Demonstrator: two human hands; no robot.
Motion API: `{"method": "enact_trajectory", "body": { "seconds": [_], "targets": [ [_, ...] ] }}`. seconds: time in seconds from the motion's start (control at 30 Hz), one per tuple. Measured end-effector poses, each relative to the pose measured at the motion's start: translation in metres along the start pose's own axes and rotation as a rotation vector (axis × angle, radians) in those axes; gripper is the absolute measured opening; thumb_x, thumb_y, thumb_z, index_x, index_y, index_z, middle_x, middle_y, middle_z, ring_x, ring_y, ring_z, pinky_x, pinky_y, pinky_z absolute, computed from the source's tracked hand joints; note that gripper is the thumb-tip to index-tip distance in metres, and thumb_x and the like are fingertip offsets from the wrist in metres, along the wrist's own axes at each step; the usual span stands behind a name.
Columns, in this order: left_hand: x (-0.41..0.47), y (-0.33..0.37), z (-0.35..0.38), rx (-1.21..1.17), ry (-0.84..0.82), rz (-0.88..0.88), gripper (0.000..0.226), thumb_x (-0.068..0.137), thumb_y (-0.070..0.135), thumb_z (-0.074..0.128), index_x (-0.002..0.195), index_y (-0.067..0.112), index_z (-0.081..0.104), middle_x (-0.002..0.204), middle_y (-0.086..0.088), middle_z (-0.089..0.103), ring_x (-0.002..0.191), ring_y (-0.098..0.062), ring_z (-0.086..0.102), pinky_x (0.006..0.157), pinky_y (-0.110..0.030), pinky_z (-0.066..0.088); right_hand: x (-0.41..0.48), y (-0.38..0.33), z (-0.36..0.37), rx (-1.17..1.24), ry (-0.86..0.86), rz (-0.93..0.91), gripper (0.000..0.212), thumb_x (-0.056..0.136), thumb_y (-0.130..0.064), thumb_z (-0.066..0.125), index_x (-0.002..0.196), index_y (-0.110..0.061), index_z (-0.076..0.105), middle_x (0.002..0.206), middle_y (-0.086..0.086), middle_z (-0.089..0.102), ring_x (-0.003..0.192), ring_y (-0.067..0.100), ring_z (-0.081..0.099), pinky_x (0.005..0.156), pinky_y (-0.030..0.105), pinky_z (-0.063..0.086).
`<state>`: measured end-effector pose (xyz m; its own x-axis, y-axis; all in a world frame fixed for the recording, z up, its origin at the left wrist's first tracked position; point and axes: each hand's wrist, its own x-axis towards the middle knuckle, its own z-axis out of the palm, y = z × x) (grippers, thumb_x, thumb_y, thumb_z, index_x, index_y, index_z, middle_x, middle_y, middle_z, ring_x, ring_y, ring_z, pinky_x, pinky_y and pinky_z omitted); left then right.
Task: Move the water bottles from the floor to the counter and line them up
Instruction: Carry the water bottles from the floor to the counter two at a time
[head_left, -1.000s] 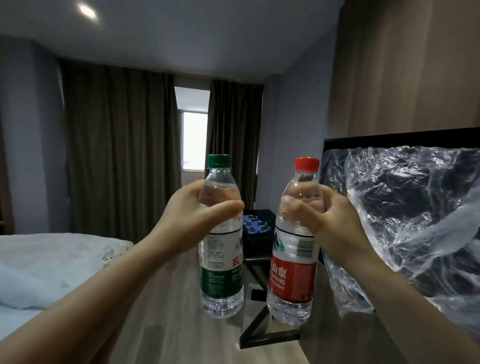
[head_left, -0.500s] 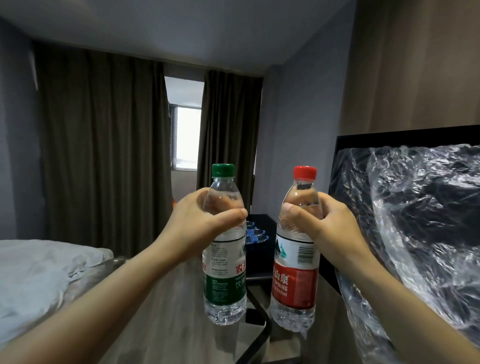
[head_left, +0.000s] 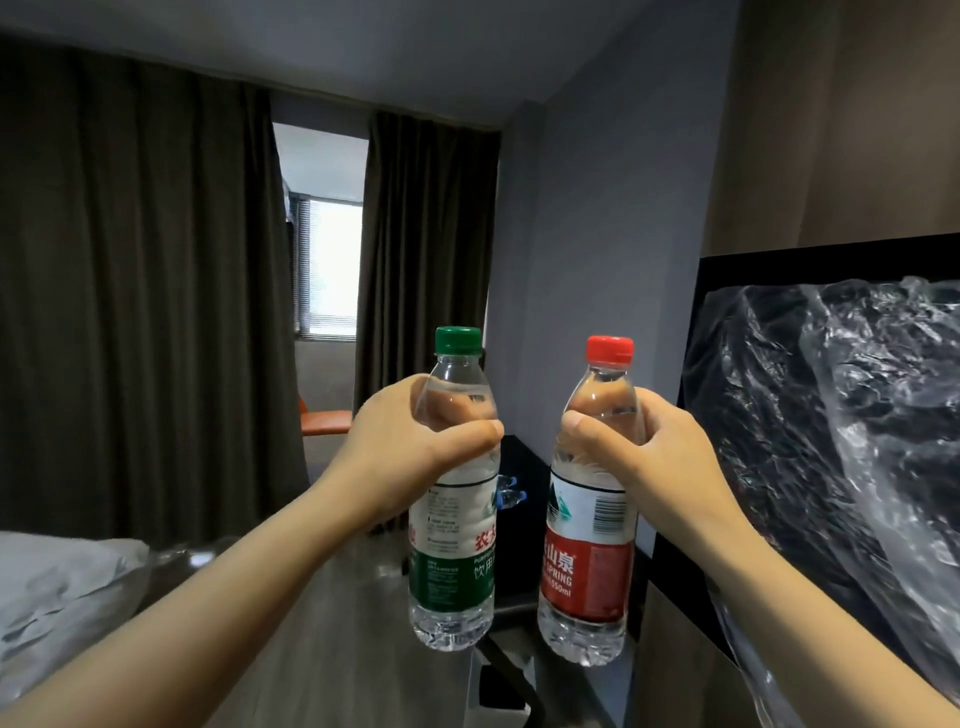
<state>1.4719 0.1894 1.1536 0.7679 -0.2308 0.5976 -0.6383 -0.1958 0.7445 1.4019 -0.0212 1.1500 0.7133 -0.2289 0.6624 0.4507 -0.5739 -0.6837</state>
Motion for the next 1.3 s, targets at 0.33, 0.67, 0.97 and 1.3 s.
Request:
{"method": "enact_trajectory", "body": {
  "seconds": [0.33, 0.67, 0.97, 1.3],
  "targets": [
    [0.123, -0.103, 0.037, -0.063, -0.095, -0.027, 0.031, 0.059, 0.044, 0.078, 0.082, 0.024, 0.07, 0.081, 0.017, 0.073, 0.076, 0.004, 0.068, 0.069, -0.023, 0.049, 0.096, 0.097, 0.062, -0.097, 0.097, 0.08, 0.036, 0.062, -0.062, 0.065, 0.084, -0.033, 0.069, 0.083, -0.016, 0.072, 0.079, 0.002, 0.068, 0.07, 0.027, 0.055],
    [0.237, -0.18, 0.115, -0.012, -0.093, -0.048, 0.037, 0.055, 0.053, 0.074, 0.081, 0.026, 0.07, 0.08, 0.021, 0.072, 0.072, 0.008, 0.065, 0.063, -0.012, 0.046, 0.197, 0.21, 0.067, -0.135, 0.1, 0.108, 0.027, 0.068, -0.057, 0.068, 0.081, -0.034, 0.067, 0.08, -0.018, 0.07, 0.072, -0.001, 0.064, 0.062, 0.018, 0.044],
    [0.32, -0.237, 0.186, 0.025, -0.145, -0.048, 0.022, 0.068, 0.041, 0.079, 0.08, 0.025, 0.07, 0.08, 0.014, 0.073, 0.072, 0.004, 0.066, 0.064, -0.015, 0.047, 0.273, 0.305, 0.063, -0.133, 0.097, 0.179, 0.044, 0.06, -0.065, 0.064, 0.08, -0.026, 0.066, 0.078, -0.005, 0.07, 0.073, 0.011, 0.066, 0.066, 0.029, 0.053],
    [0.433, -0.33, 0.25, -0.068, -0.214, -0.092, 0.048, 0.047, 0.057, 0.068, 0.08, 0.022, 0.069, 0.08, 0.009, 0.073, 0.078, -0.007, 0.069, 0.072, -0.028, 0.054, 0.361, 0.419, 0.096, -0.156, 0.139, 0.285, 0.04, 0.059, -0.063, 0.066, 0.08, -0.029, 0.066, 0.074, -0.009, 0.07, 0.066, 0.005, 0.065, 0.06, 0.022, 0.049]
  ]
}}
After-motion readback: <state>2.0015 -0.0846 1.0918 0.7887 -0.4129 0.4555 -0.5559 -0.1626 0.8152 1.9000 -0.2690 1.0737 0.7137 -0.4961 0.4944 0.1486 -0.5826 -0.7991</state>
